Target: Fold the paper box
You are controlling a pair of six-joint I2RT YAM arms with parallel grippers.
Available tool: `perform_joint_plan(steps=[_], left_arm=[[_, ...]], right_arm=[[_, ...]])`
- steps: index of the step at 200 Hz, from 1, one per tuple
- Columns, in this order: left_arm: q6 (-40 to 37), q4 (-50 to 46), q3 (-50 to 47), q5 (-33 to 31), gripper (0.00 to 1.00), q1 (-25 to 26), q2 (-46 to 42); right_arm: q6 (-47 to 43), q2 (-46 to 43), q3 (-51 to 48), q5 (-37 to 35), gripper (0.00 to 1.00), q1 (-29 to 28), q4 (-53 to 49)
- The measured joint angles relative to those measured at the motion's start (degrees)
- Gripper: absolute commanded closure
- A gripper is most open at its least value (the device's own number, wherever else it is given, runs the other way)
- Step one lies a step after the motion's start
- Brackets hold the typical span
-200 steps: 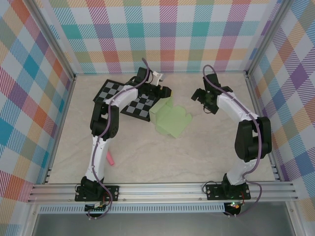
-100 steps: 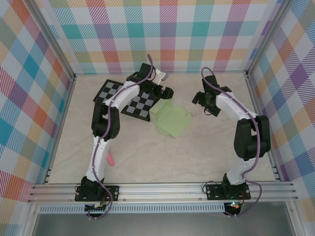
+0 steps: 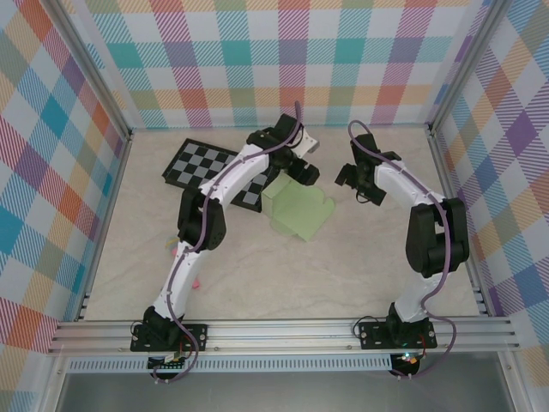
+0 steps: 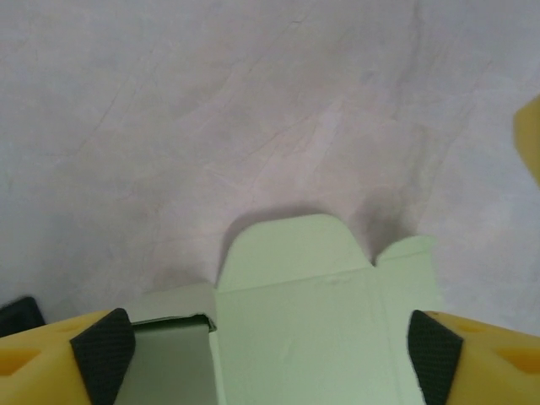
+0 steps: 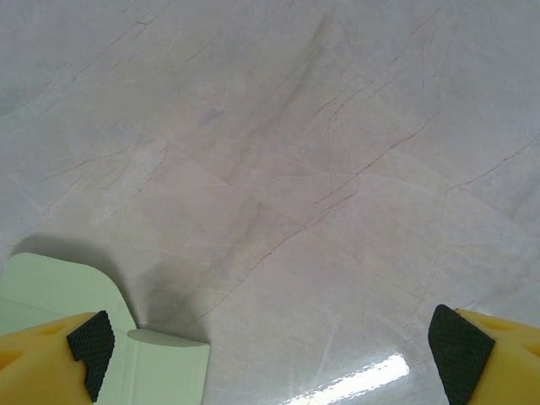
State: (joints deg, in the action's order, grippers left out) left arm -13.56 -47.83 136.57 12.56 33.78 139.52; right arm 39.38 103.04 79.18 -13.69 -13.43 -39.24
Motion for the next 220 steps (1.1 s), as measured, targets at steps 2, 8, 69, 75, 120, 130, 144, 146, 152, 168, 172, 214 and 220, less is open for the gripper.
perform_joint_plan(steps=[2, 8, 69, 75, 120, 130, 144, 146, 152, 168, 172, 214, 220], left_arm=[[0.07, 0.04, 0.39, -0.31, 0.17, 0.09, 0.2], [0.63, -0.37, 1.53, -1.42, 0.17, 0.26, 0.7], [3.32, -1.53, 4.33, -8.85, 0.09, 0.96, 2.4], [3.39, -1.55, 4.33, -9.01, 0.09, 0.98, 2.4], [3.93, -1.18, 2.62, -9.2, 0.09, 1.27, 1.18], [4.09, -1.18, 2.19, -9.2, 0.09, 1.44, 0.85], [4.35, -1.14, 1.44, -9.27, 0.05, 1.84, 0.33], [4.35, -1.14, 1.33, -9.29, 0.01, 1.88, 0.22], [4.44, -1.16, 0.98, -9.46, 0.0, 2.05, -0.07], [4.96, -1.16, 0.42, -10.64, 0.0, 2.27, -0.83], [4.98, -1.22, 0.33, -11.04, 0.0, 2.36, -0.98], [5.2, -1.62, 0.35, -14.49, 0.0, 2.34, -1.53], [5.25, -1.6, 0.35, -14.99, 0.0, 2.34, -1.53]], right_arm=[[-0.02, 0.0, 0.0, -0.02, 0.02, 0.0, -0.02], [-0.17, 0.0, 0.0, 0.0, 0.02, 0.0, -0.09], [-1.31, 0.0, 0.0, -0.02, 0.01, 0.15, -0.28], [-1.31, 0.0, -0.02, 0.0, 0.01, 0.22, -0.28], [-1.51, 0.0, -0.17, -0.02, 0.01, 0.33, -0.28], [-1.53, 0.0, -0.35, -0.02, 0.01, 0.33, -0.24], [-1.7, 0.0, -0.66, -0.04, 0.01, 0.33, -0.26], [-1.7, 0.0, -0.7, -0.04, 0.01, 0.33, -0.26], [-1.75, 0.0, -0.76, -0.07, 0.0, 0.33, -0.28], [-1.95, 0.0, -0.76, -0.22, 0.01, 0.33, -0.26], [-1.97, 0.0, -0.76, -0.24, 0.01, 0.33, -0.26], [-2.36, 0.0, -0.96, -0.22, 0.01, 0.33, -0.13], [-2.36, 0.0, -1.11, -0.22, 0.01, 0.33, 0.0]])
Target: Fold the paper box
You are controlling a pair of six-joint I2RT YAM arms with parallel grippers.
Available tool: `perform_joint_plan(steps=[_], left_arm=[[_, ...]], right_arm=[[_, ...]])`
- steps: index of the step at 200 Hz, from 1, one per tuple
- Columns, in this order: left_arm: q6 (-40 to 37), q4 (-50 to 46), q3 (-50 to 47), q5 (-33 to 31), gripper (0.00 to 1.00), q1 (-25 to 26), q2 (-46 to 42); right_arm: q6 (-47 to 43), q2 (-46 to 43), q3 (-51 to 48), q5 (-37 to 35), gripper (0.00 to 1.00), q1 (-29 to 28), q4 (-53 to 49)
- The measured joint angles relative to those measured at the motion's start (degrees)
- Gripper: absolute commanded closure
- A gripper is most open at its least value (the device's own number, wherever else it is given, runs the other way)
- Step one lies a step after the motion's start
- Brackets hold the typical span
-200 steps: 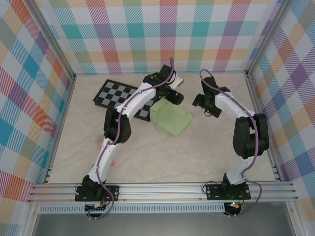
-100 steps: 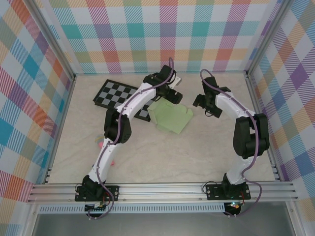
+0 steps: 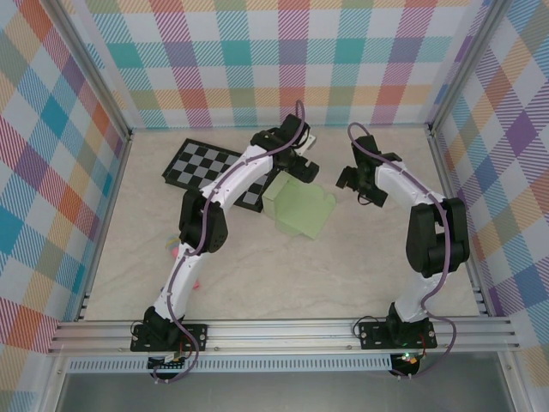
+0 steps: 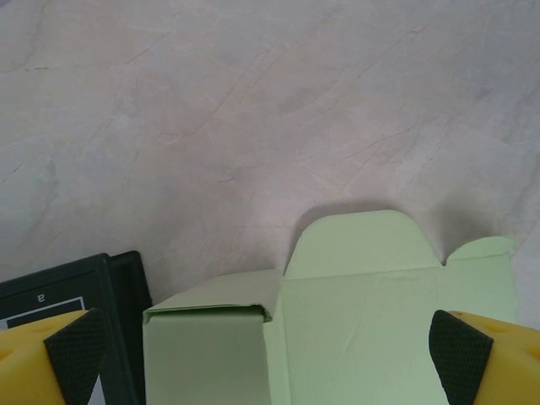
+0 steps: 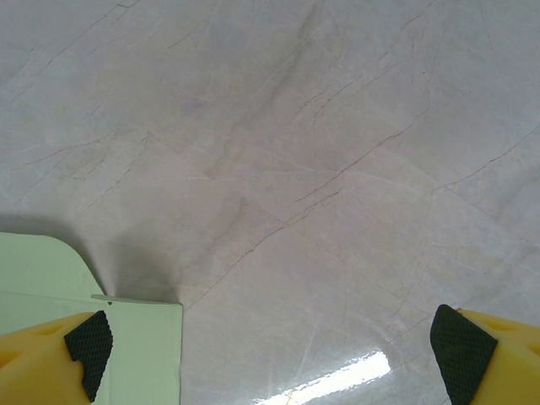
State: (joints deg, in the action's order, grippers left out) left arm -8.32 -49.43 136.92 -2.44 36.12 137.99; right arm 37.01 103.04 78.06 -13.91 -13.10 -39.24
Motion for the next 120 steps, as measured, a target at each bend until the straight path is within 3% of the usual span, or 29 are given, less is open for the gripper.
perform_joint_plan(steps=[43, 90, 120], left_arm=[[1.27, -0.02, 0.31, -2.4, 0.03, -0.46, 0.55], [4.81, -0.2, 2.8, -0.35, 0.22, -1.7, 4.48], [6.67, -1.05, 2.8, 1.53, 0.21, -2.32, 6.23]], right_arm=[[-0.02, 0.0, -0.35, 0.09, 0.01, 0.0, 0.17], [-0.24, 0.0, -0.35, 0.61, 0.01, 0.0, 0.17], [-0.42, 0.0, -0.35, 0.74, 0.0, 0.0, 0.17]])
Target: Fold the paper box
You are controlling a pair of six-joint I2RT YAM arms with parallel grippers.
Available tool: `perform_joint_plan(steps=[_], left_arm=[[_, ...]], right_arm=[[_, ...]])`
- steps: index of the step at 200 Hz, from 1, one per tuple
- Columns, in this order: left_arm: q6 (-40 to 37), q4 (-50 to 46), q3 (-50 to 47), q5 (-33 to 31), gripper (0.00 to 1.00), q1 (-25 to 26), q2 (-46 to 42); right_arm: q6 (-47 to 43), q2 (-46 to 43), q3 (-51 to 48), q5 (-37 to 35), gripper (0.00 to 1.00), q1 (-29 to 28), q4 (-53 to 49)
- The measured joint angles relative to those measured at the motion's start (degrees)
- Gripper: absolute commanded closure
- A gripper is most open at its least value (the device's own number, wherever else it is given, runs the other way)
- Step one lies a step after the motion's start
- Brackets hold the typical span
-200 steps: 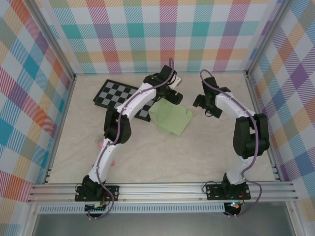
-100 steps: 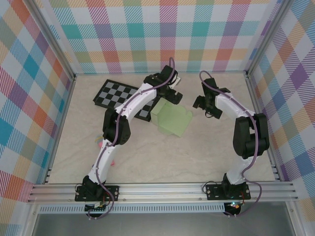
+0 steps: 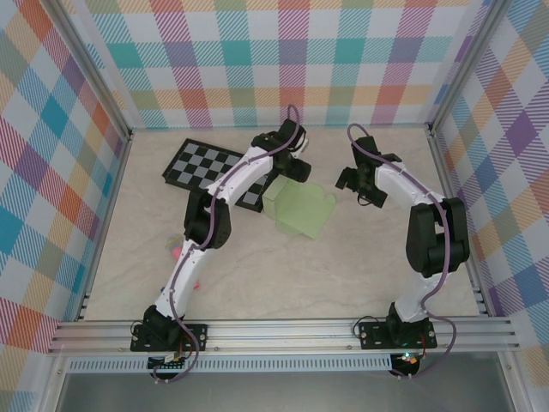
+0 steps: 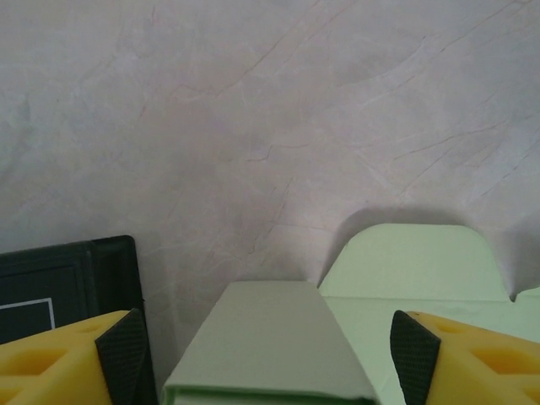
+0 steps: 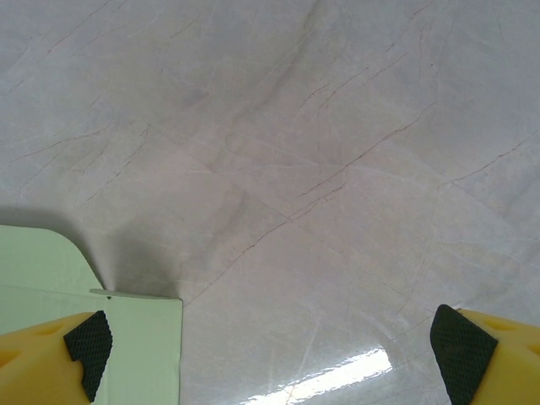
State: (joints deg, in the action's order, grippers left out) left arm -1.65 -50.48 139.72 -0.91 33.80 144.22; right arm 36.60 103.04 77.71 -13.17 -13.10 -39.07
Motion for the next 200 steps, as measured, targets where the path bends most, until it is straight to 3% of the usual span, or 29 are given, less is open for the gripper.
perform_joint_plan(steps=[15, 80, 200], left_arm=[[0.66, -0.68, 0.0, 0.42, 0.22, -0.26, 0.15], [1.55, -0.63, 0.0, 0.44, 0.48, -0.35, 0.17], [1.18, -0.68, 0.0, 2.29, 0.58, -0.37, 0.17]], right_arm=[[-0.02, 0.0, 0.0, 0.15, 0.0, 0.0, 0.0], [-0.02, 0.0, 0.0, 0.35, 0.0, 0.0, 0.0], [-1.55, 2.03, 0.02, 4.39, 0.02, 0.0, 0.61]])
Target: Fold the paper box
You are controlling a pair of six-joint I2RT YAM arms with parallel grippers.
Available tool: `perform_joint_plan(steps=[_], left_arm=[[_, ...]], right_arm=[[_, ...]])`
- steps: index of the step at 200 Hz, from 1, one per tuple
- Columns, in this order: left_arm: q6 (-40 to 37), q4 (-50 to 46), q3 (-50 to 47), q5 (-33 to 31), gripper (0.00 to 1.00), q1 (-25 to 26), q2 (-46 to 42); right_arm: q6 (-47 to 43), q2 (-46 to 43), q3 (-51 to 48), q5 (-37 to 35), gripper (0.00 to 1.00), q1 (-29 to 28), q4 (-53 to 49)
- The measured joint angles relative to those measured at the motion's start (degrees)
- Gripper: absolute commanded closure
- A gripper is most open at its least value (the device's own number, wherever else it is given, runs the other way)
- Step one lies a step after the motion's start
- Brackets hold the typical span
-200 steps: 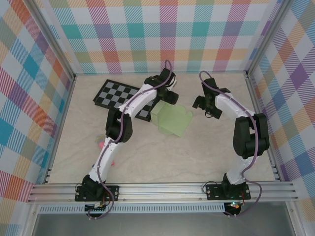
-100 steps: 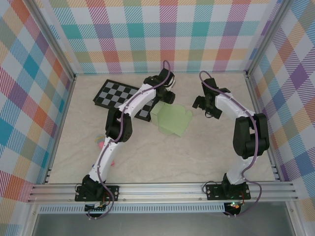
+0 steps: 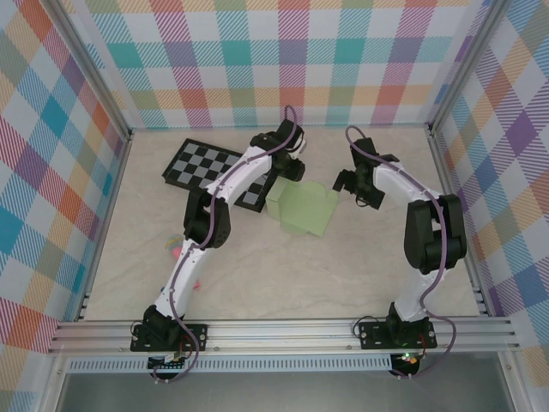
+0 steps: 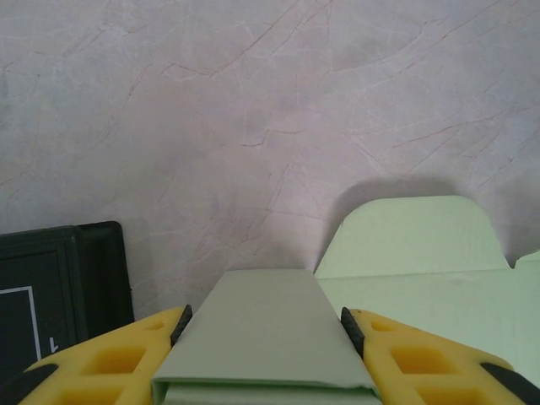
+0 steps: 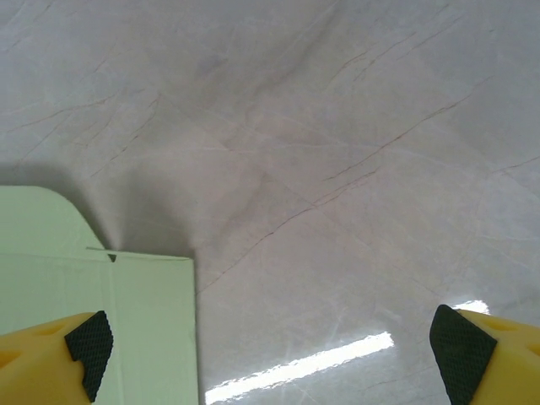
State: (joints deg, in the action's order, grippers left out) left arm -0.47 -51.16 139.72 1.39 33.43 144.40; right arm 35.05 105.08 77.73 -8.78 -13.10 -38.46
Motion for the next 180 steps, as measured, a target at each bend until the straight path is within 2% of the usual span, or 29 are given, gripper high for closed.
perform_joint_plan(steps=[35, 69, 102, 136, 163, 173, 180], left_arm=[[0.07, 0.24, -0.48, 4.17, 0.63, -0.72, -0.22], [1.33, 1.4, -6.47, 10.78, 0.64, -2.38, -4.24], [5.03, 7.04, -14.49, 18.97, 0.64, -4.85, -9.92], [7.08, 13.53, -20.31, 27.82, 0.64, -5.9, -13.44], [5.84, 15.58, -22.67, 33.29, 0.64, -5.95, -14.99], [4.59, 15.56, -23.02, 35.12, 0.64, -5.95, -15.63], [3.48, 15.54, -23.28, 36.22, 0.64, -5.86, -16.24]], right_arm=[[-2.73, 0.2, 0.79, 2.1, 0.02, 0.2, -0.57], [-4.48, -1.31, 1.11, 5.7, 0.01, 2.23, -0.87], [-5.44, -6.14, 0.63, 13.77, 0.03, 5.79, -1.68], [-11.67, -13.73, -3.06, 20.02, 0.03, 9.77, 1.62], [-15.34, -14.84, -5.33, 26.58, 0.12, 15.26, 5.11], [-16.06, -14.03, -5.53, 27.74, 0.1, 16.76, 6.54], [-16.74, -13.7, -6.1, 29.03, 0.05, 17.86, 7.85]])
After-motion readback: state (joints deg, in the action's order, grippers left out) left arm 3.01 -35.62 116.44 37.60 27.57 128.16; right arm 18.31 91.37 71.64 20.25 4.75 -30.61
